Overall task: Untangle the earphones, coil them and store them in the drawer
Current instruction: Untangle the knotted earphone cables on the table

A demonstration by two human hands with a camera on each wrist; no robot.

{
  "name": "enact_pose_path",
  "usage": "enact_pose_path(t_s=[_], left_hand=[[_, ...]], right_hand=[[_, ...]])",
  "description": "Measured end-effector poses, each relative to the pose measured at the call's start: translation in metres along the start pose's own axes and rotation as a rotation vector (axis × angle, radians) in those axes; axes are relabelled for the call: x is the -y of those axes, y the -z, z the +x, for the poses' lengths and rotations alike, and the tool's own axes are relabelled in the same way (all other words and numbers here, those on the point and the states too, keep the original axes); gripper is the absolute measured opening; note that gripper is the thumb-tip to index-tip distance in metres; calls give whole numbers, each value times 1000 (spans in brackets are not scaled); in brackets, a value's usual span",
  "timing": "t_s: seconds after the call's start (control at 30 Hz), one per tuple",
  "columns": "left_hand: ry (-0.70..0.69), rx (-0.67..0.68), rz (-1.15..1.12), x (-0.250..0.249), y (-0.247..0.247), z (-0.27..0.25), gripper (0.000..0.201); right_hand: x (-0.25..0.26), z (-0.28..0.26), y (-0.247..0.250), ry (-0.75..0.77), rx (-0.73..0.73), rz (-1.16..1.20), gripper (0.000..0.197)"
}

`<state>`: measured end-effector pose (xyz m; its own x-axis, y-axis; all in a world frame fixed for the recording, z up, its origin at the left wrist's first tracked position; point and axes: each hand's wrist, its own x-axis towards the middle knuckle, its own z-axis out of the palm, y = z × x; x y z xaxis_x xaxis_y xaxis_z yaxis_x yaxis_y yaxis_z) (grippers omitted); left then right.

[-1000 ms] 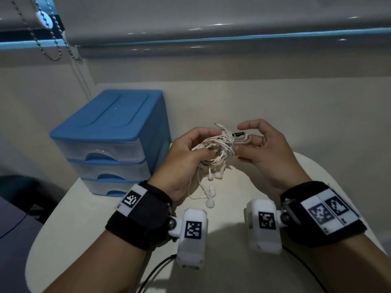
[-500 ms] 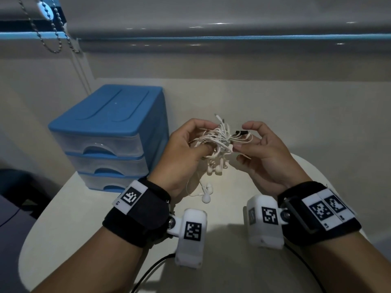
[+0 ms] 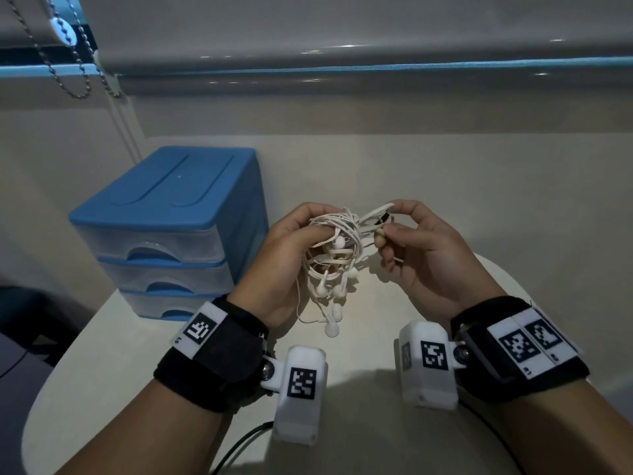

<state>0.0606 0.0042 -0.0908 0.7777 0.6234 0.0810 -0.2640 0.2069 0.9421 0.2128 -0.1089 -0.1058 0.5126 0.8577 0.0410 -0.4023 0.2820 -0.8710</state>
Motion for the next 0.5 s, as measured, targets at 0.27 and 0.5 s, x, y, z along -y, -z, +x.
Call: enact_pose_path(t_s=[0.27, 0.5], left_hand=[[38, 20, -46, -3, 0, -3, 9], [-74, 16, 185, 3, 2, -1, 10]], right_hand=[[-2, 1, 1, 77, -47, -94, 44], [-1, 1, -1, 106, -41, -129, 60]])
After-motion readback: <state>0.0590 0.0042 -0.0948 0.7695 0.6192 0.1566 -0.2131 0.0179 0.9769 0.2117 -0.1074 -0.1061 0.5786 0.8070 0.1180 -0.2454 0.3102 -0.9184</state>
